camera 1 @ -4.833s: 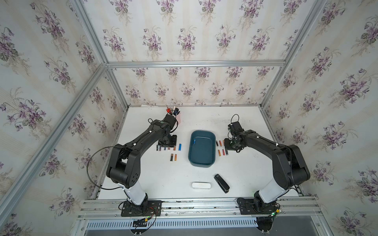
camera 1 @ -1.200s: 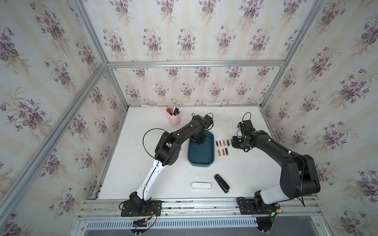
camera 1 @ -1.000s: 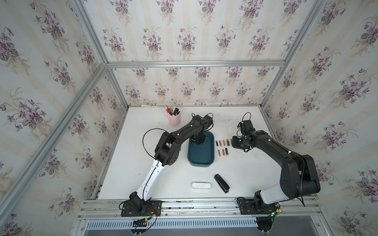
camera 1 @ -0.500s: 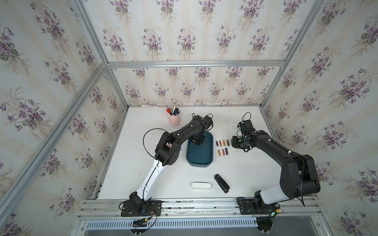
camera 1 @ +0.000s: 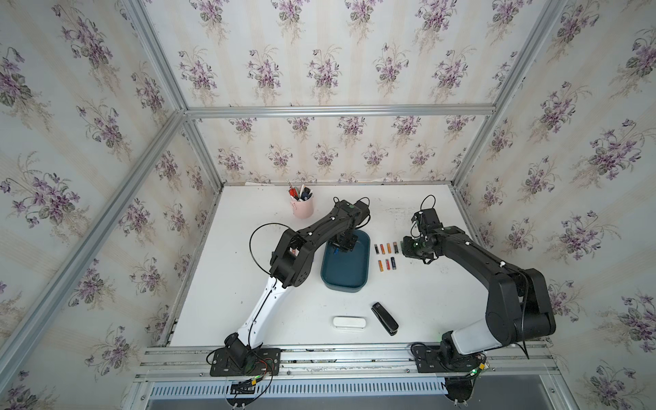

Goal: Take the batteries out of the storage box
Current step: Pick up the battery from the storage box.

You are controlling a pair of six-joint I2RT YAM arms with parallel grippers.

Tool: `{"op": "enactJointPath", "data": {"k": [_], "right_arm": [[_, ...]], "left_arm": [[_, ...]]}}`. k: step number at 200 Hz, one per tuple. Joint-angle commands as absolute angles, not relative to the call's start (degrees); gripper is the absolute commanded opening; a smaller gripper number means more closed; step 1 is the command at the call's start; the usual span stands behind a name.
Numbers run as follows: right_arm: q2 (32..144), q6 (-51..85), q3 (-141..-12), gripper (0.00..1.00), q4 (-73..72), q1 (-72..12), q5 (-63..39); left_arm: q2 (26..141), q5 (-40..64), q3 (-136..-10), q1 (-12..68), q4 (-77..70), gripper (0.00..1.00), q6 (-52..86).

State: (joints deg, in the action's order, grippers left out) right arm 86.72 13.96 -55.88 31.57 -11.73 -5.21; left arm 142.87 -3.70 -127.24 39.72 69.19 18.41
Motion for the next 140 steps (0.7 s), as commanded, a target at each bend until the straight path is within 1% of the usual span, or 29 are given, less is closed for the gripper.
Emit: {"op": "enactJointPath", "data": {"k": [1,30,57,101,140], "right_arm": [[87.0,13.7,-56.1,0.27,32.0,-11.6,-4.8],[86.9,13.7,-56.2,0.27,32.0,-11.7,-4.8],[87.0,13.8,-56.2,0.27,32.0,-11.7,-4.9],[87.1,14.0,-56.7,0.27,32.0,-11.6,-5.2],[87.3,14.3,-57.2,0.26,31.9,-11.7,-5.9]], "left_arm": [[143.6,0.2,-127.5,39.7,72.4,0.28,17.3],[143.9,1.1,-127.7,39.7,72.7,0.19,17.3],[143.6,2.9,-127.3,39.6,72.5,0.16,17.4],[141.0,8.6,-126.0,38.6,70.1,0.14,18.5],[135.8,13.0,-122.6,36.8,67.3,0.14,19.9]]}}
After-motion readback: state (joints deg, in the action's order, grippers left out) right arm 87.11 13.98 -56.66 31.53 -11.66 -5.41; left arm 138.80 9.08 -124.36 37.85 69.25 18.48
